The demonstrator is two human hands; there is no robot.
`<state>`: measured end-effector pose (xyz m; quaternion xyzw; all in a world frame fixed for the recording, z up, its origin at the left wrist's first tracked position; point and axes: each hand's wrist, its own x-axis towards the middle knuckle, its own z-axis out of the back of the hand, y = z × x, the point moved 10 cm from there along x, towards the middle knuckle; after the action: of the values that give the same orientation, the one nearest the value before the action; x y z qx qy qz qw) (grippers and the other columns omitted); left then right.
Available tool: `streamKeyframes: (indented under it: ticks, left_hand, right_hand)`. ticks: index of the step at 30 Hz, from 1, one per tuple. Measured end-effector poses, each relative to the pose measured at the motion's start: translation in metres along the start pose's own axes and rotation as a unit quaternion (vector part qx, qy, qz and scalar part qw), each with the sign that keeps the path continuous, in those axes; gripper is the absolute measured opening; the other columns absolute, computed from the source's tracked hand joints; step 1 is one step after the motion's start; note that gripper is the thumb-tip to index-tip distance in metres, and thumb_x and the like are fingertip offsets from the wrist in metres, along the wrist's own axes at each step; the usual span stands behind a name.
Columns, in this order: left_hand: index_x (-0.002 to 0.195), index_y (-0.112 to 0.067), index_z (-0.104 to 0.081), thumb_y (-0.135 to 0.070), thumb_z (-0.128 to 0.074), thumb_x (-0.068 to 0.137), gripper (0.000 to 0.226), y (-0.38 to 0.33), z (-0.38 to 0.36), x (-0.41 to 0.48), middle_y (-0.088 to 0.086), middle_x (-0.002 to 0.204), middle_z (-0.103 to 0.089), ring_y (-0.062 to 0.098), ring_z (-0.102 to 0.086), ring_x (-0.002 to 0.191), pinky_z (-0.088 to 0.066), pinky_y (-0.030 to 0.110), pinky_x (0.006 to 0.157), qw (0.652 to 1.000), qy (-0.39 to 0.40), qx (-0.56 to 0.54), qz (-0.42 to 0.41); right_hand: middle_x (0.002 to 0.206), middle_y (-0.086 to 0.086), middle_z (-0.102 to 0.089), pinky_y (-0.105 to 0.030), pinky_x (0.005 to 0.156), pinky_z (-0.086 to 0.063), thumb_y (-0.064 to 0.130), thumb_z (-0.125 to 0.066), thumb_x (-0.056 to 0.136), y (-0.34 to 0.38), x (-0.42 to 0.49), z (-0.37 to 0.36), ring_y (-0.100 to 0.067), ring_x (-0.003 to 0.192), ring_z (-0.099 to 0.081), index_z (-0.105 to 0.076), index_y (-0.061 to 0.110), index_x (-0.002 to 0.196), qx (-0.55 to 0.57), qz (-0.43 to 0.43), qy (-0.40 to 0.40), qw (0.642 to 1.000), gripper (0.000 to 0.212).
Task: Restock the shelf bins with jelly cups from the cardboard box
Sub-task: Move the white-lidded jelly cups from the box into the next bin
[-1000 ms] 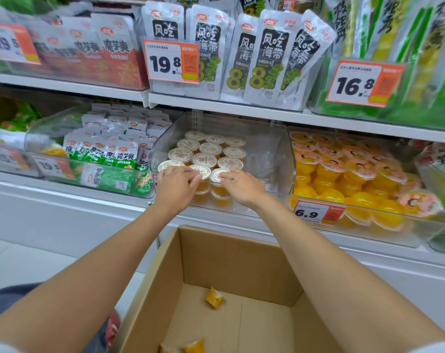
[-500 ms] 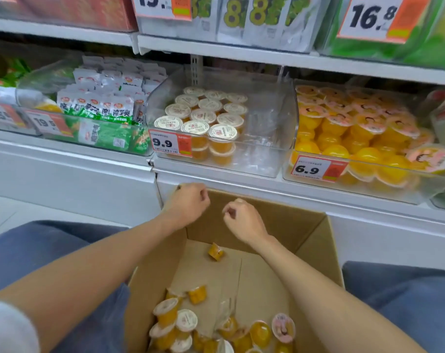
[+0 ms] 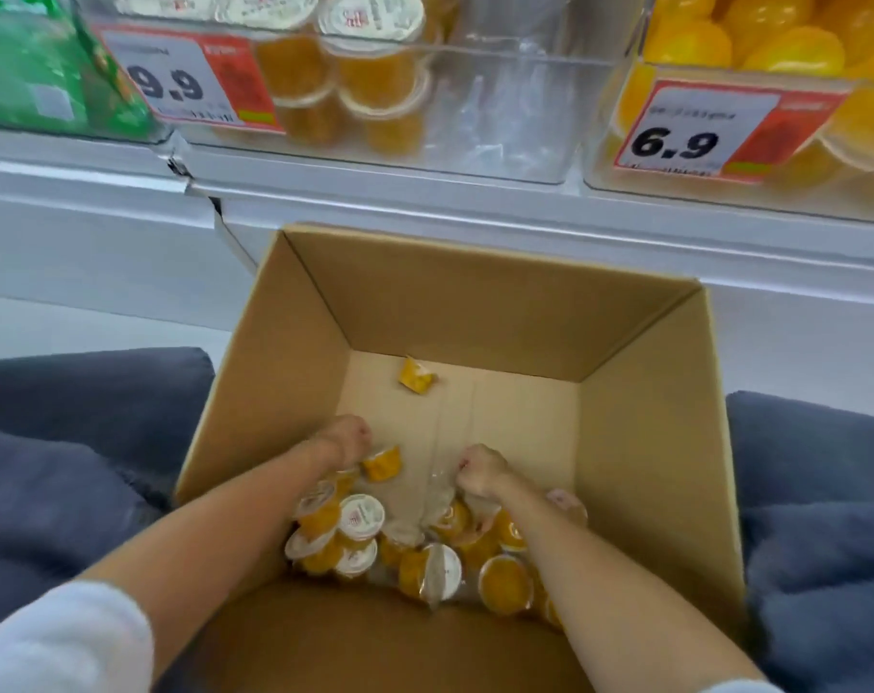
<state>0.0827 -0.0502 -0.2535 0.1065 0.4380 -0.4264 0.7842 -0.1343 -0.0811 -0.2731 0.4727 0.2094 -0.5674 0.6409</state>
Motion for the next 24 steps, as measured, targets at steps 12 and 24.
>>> streamKeyframes:
  ticks: [12,24]
  left_hand:
    - [0.142,-0.022,-0.046,-0.05,-0.049,0.095,0.055,-0.004,-0.052,0.021,-0.001,0.146,-0.047,0.022,-0.047,0.13,-0.039,0.032,0.106,0.999,0.042,-0.028,-0.016]
    - [0.108,-0.027,-0.065,-0.026,-0.076,0.073,0.037,-0.026,-0.006,-0.002,0.004,0.12,-0.055,0.022,-0.059,0.102,-0.051,0.027,0.085,0.99,-0.094,-0.084,-0.06]
  right_hand:
    - [0.145,-0.001,-0.047,-0.027,0.106,-0.041,0.036,-0.081,0.071,-0.016,0.005,-0.062,-0.022,0.128,-0.049,-0.04,0.029,0.144,-0.014,0.023,0.08,0.996,0.085]
    - [0.128,-0.007,-0.057,-0.032,0.098,-0.046,0.039,-0.065,0.087,0.019,-0.021,0.019,-0.024,0.117,-0.056,-0.054,0.026,0.135,-0.036,0.085,-0.107,0.99,0.051]
